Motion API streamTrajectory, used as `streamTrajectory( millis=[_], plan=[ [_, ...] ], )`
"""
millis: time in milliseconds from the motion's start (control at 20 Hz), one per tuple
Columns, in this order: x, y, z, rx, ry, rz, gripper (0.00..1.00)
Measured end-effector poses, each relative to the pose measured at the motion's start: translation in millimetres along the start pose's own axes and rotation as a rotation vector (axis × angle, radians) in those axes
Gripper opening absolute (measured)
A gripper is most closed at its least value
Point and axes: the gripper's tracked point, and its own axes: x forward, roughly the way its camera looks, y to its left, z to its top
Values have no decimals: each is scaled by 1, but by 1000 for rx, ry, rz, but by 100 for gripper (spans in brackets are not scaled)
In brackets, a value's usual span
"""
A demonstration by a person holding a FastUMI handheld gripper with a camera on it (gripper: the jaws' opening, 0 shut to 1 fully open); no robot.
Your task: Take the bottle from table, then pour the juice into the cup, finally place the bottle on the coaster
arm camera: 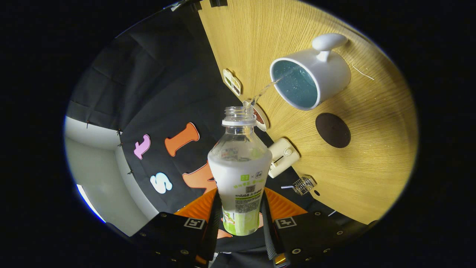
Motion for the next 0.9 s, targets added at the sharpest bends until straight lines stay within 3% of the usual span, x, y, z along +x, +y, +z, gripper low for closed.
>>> streamTrajectory(
  millis=[450, 900],
  plan=[
    [0, 1, -6, 67, 11, 20, 54],
    [-4, 9, -6, 43, 9, 49, 54]
  ],
)
